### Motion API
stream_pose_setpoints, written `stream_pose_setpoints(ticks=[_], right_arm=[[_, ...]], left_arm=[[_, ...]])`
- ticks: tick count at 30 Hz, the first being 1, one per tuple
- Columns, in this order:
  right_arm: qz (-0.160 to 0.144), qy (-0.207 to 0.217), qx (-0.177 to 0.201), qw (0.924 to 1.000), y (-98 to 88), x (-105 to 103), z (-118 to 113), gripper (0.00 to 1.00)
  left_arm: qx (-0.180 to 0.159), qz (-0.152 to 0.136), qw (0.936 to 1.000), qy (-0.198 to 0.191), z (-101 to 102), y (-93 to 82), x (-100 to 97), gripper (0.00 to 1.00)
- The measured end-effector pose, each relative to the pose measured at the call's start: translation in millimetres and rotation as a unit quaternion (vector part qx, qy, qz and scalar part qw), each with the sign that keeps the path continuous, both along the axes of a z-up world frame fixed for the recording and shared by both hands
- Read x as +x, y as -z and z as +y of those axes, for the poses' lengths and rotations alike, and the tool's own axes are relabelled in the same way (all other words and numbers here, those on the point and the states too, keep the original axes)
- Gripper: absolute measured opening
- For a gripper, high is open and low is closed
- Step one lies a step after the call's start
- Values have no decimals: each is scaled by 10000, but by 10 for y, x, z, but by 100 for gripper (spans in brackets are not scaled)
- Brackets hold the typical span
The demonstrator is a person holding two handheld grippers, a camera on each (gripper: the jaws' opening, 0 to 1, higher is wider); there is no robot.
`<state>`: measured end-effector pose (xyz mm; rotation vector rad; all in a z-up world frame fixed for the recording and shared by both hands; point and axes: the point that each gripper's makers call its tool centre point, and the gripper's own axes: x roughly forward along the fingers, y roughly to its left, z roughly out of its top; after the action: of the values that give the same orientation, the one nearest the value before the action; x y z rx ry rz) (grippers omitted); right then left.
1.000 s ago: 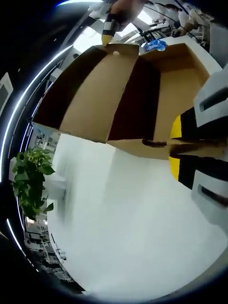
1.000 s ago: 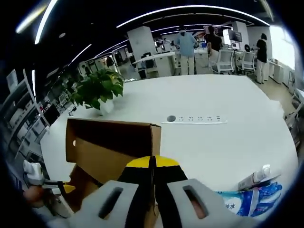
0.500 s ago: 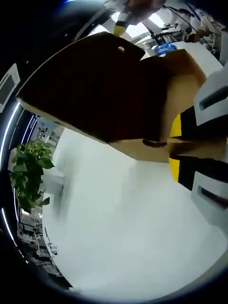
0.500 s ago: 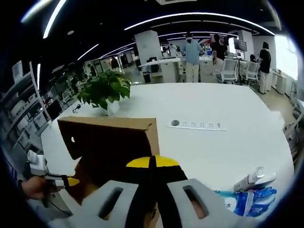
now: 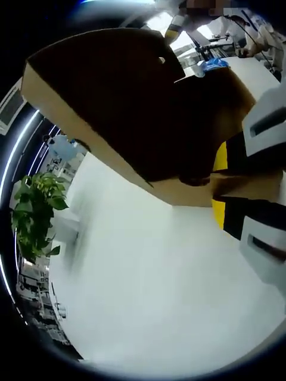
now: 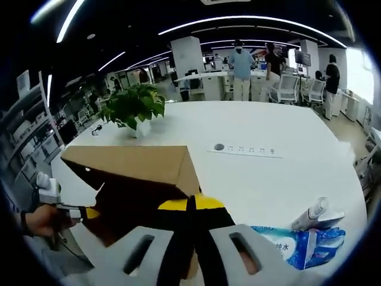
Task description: Operate the shoe box by opening the lid, removing the specified soft item, and placing it in the target area until the item is outside and the box remains undamaged.
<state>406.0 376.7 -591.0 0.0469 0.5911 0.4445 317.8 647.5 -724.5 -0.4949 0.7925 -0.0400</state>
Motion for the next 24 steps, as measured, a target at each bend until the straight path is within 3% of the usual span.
stream_pose_setpoints(ticks=[12,17,24], right_arm=[[-22,-58,-90,9999,210,-167,-84,0],[-21,-104,-149,9998,282,-255,-105,0],[139,-30,-133,9998,481,-374,-156,0]], left_arm=[[-103,-47,9999,113,12,-11,46,15],[-318,-56,9986,425,-1,-22,53,18],[-346,-17,9978,568,3,-72,10,18]])
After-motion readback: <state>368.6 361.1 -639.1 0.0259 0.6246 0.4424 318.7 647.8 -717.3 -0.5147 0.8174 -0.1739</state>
